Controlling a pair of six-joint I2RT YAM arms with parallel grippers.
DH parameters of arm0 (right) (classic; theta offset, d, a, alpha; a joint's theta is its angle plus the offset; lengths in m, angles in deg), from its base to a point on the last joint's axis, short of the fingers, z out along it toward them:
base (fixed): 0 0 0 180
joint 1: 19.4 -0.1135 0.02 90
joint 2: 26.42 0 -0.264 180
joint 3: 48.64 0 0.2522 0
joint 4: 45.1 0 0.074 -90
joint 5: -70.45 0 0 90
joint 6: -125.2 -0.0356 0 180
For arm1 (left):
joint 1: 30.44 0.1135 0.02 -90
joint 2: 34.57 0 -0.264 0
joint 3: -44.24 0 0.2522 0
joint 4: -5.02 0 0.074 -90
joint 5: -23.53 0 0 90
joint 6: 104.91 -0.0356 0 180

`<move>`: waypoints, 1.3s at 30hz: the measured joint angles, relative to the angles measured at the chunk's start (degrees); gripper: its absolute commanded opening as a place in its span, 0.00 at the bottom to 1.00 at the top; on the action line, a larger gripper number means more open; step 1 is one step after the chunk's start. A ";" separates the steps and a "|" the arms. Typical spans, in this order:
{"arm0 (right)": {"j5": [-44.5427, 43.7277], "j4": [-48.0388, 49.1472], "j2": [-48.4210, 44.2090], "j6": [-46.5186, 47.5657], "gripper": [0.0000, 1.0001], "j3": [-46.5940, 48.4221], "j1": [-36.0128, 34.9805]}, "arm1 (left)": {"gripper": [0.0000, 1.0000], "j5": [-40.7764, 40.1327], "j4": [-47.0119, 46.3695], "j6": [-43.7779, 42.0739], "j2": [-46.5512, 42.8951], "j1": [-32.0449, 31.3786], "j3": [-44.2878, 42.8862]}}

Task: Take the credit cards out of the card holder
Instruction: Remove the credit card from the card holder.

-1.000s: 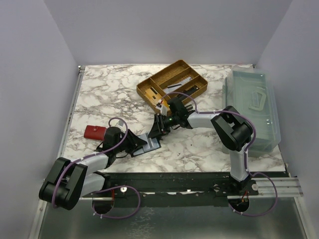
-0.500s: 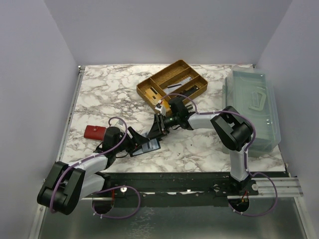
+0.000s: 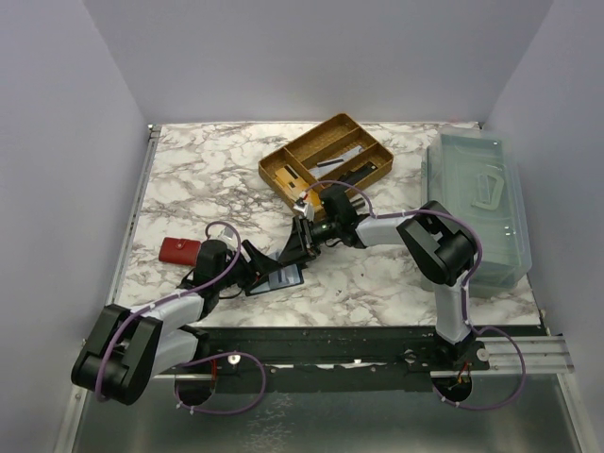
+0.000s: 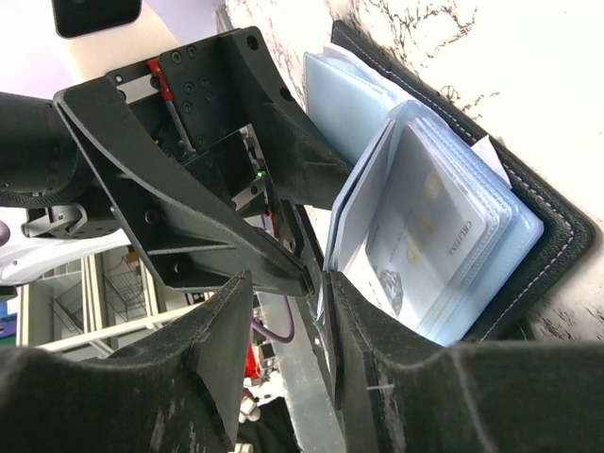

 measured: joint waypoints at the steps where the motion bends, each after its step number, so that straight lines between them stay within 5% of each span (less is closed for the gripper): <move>1: 0.00 0.11 0.02 -0.22 0.42 0.00 0.00 | 0.68 0.13 -0.11 -0.09 0.22 0.02 -0.07; 19: 0.20 2.56 0.02 -2.78 0.42 -0.79 0.00 | 0.68 1.60 -0.61 -1.11 1.88 -0.04 -0.85; 26: 0.24 2.80 0.02 -2.69 0.42 -0.83 0.02 | 0.61 1.99 -1.07 -1.07 2.71 -0.04 -1.05; 39: -6.21 -3.61 -1.20 4.92 0.44 -0.81 0.50 | 0.57 0.98 1.25 -0.94 0.63 -0.33 -0.87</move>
